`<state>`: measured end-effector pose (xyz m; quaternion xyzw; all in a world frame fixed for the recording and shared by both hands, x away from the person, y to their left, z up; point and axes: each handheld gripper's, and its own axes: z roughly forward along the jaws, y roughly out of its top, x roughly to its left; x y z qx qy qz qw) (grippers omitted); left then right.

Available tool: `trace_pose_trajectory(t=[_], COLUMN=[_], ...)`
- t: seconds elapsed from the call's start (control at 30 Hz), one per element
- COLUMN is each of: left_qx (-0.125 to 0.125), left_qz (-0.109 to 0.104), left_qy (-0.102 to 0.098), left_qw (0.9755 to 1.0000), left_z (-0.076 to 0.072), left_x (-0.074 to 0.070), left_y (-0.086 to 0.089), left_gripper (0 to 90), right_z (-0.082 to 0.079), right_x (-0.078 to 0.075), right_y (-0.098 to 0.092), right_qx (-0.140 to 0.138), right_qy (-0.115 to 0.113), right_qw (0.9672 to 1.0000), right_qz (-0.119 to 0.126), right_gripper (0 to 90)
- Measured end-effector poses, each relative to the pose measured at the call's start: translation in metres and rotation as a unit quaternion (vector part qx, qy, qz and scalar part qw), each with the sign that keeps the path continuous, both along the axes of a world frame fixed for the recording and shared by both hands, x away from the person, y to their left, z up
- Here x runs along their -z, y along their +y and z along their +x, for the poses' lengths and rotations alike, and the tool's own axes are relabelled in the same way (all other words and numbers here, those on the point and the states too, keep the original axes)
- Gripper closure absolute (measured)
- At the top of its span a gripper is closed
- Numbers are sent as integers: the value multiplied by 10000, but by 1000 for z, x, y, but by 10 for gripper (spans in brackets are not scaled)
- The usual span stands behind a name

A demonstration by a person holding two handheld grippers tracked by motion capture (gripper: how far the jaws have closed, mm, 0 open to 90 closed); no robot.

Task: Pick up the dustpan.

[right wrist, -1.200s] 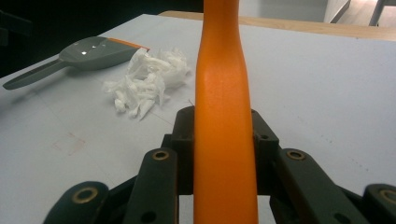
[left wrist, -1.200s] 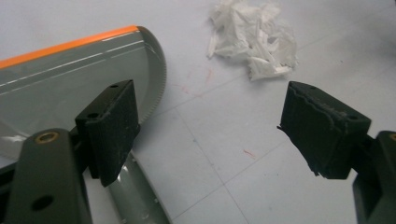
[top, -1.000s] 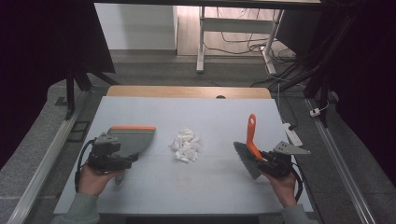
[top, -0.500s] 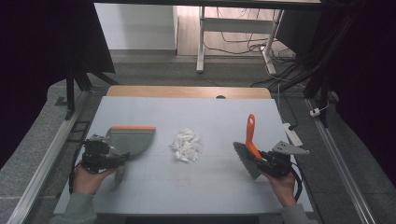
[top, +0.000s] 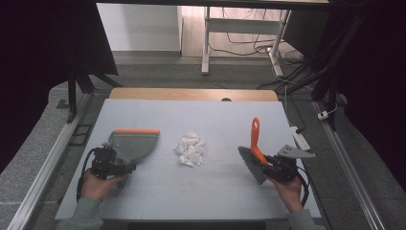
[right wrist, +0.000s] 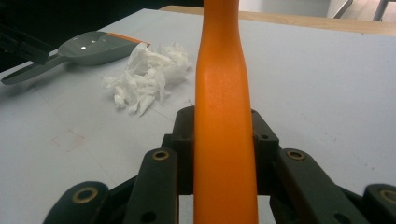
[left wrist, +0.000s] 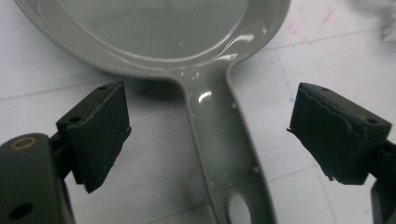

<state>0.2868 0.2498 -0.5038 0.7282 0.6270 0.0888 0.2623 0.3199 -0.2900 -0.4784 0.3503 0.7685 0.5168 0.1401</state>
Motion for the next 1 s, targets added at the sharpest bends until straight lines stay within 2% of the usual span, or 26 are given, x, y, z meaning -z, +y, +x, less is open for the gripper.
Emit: trace_pose_trajectory(t=[0.27,0.5,0.77,1.0], left_qx=[22,-47,-142,-260], left_qz=[62,15,-98,-180], left_qy=[120,199,175,160], left_qw=[9999,9998,9997,9994], left_z=[4,7,10,13], left_x=[8,14,19,21], left_y=[-3,-2,-3,-2], left_gripper=[131,159,238,385], right_z=[0,0,0,0], right_x=[0,0,1,1], right_y=[0,1,2,2], right_qx=[12,5,6,12], right_qy=[0,0,3,0], right_qw=[10000,10000,10000,10000], right_qz=[-19,-35,-77,-82], right_gripper=[702,702,702,702])
